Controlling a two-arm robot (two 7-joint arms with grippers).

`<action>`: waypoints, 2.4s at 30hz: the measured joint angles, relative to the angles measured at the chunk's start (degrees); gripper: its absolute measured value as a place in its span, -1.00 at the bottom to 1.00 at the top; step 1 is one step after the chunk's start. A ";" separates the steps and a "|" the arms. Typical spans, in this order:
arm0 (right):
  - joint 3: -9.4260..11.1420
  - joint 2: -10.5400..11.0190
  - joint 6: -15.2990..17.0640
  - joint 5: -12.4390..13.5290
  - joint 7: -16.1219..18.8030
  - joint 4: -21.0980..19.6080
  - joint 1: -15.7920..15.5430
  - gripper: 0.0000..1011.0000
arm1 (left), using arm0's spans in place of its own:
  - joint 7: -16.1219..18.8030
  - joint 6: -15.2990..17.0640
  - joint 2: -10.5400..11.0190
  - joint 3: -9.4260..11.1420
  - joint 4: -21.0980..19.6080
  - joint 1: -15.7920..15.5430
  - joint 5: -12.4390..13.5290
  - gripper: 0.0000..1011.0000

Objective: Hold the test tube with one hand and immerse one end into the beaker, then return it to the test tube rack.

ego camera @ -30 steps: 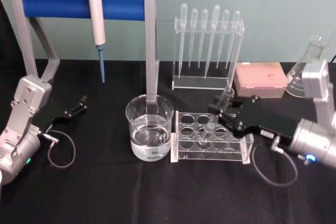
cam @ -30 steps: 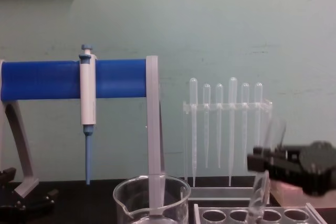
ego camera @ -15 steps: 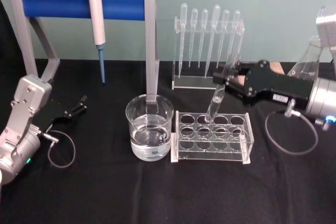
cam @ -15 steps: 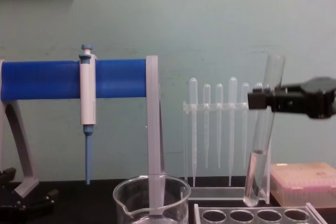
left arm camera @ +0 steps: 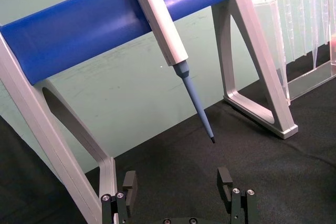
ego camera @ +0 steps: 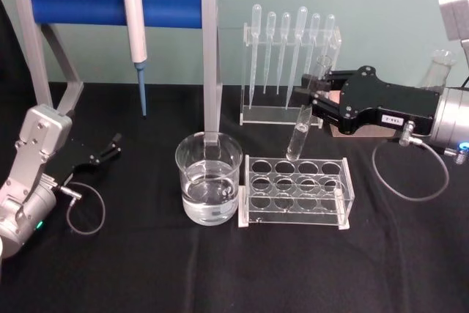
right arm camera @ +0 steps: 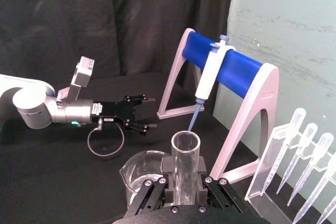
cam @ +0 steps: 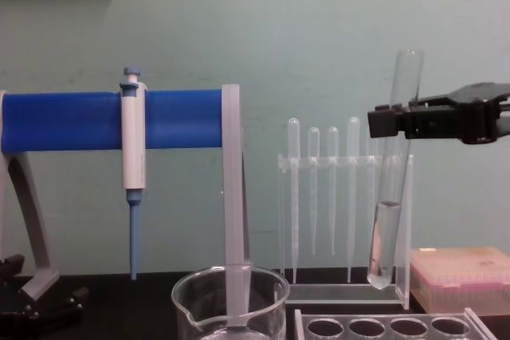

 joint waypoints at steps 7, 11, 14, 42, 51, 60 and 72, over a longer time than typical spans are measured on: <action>-0.94 0.60 0.16 0.35 -0.27 -0.25 1.11 -0.55 | 0.00 0.00 0.00 0.00 0.00 0.00 0.00 0.98; -1.49 0.92 0.17 0.49 -0.30 -0.23 1.71 -0.55 | 0.00 0.00 0.00 0.00 0.00 0.00 0.00 0.98; -2.06 1.30 0.06 0.71 -0.24 -0.18 2.25 -0.55 | 0.00 0.00 0.00 0.00 0.00 0.00 0.00 0.98; -2.36 1.47 -0.22 0.96 -0.21 -0.15 2.50 -0.55 | 0.00 0.00 0.00 0.00 0.00 0.00 0.00 0.98; -2.32 1.44 -0.21 0.93 -0.18 -0.15 2.49 -0.55 | 0.00 0.00 0.00 0.00 0.00 0.00 0.00 0.98; -2.30 1.44 -0.21 0.91 -0.17 -0.15 2.49 -0.55 | 0.00 0.00 0.00 0.00 0.00 0.00 0.00 0.98; -2.31 1.44 -0.21 0.90 -0.17 -0.15 2.49 -0.55 | 0.00 0.00 0.00 0.00 0.00 0.00 0.00 0.98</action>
